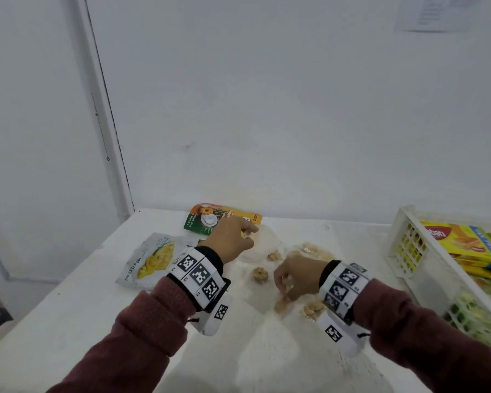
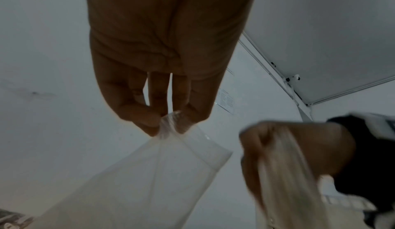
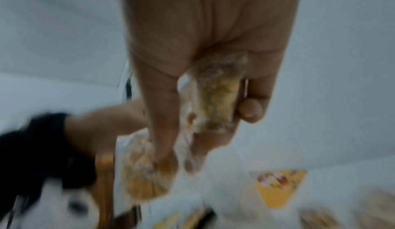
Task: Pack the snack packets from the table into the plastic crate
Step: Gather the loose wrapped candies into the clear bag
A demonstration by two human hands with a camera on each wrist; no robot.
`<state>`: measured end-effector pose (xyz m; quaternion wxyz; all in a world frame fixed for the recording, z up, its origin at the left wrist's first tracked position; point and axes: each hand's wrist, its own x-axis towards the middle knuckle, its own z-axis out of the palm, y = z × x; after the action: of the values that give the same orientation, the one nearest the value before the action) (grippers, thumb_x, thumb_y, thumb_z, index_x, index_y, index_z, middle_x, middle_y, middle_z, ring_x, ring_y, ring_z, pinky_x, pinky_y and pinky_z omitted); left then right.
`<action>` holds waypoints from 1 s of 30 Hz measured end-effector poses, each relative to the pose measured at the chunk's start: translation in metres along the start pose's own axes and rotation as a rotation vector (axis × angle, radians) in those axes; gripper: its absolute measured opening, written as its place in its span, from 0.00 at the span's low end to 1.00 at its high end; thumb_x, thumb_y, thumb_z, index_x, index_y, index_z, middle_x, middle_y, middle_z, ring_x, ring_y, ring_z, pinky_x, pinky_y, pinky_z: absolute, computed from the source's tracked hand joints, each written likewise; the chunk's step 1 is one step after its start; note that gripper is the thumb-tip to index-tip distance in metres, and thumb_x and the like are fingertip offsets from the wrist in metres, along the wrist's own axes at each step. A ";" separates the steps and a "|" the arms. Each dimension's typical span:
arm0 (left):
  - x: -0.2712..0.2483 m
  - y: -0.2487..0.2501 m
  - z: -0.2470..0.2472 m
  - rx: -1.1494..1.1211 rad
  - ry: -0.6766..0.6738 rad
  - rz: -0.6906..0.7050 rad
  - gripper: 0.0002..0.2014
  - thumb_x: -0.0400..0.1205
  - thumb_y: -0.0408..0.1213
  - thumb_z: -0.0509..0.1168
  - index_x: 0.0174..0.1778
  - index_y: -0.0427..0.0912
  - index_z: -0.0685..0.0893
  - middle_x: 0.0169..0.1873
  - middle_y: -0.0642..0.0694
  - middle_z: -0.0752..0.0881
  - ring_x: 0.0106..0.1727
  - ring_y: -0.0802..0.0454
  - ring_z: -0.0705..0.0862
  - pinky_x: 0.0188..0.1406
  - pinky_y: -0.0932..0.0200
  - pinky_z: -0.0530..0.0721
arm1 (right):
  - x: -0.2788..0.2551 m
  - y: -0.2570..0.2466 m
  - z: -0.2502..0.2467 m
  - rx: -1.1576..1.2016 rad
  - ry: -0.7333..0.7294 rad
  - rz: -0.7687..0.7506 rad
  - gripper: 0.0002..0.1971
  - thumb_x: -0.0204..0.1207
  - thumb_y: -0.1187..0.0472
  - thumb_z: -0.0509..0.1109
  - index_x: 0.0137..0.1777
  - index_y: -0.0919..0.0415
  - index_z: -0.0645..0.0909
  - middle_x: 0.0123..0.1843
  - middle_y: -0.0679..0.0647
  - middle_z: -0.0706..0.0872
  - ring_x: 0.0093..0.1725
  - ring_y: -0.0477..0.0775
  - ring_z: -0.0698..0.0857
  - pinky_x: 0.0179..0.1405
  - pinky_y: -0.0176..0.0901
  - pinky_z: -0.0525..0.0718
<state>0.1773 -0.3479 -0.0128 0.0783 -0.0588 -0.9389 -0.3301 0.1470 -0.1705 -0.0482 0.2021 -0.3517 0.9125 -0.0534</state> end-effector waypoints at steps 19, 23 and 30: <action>-0.001 0.006 -0.004 -0.284 -0.110 -0.032 0.21 0.75 0.22 0.63 0.65 0.38 0.81 0.49 0.45 0.80 0.33 0.60 0.79 0.25 0.73 0.83 | -0.024 -0.016 -0.040 -0.175 0.725 -0.046 0.12 0.78 0.54 0.62 0.56 0.47 0.84 0.52 0.50 0.83 0.45 0.53 0.81 0.46 0.39 0.60; -0.001 0.008 -0.003 -0.294 -0.140 -0.013 0.20 0.75 0.22 0.63 0.63 0.38 0.82 0.46 0.47 0.80 0.32 0.61 0.79 0.25 0.71 0.83 | -0.026 -0.021 -0.043 -0.306 0.546 -0.011 0.18 0.80 0.55 0.58 0.68 0.41 0.76 0.59 0.48 0.77 0.48 0.49 0.77 0.47 0.40 0.60; 0.002 0.006 -0.005 -0.289 -0.108 -0.020 0.21 0.76 0.24 0.63 0.65 0.40 0.81 0.42 0.52 0.79 0.34 0.60 0.78 0.26 0.72 0.83 | -0.021 -0.013 -0.047 0.312 0.729 -0.145 0.10 0.74 0.67 0.60 0.52 0.53 0.71 0.48 0.52 0.72 0.43 0.53 0.76 0.43 0.42 0.72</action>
<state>0.1765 -0.3459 -0.0051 0.0153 -0.0778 -0.8850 -0.4587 0.1504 -0.1684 0.0054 -0.0881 -0.3382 0.8782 -0.3264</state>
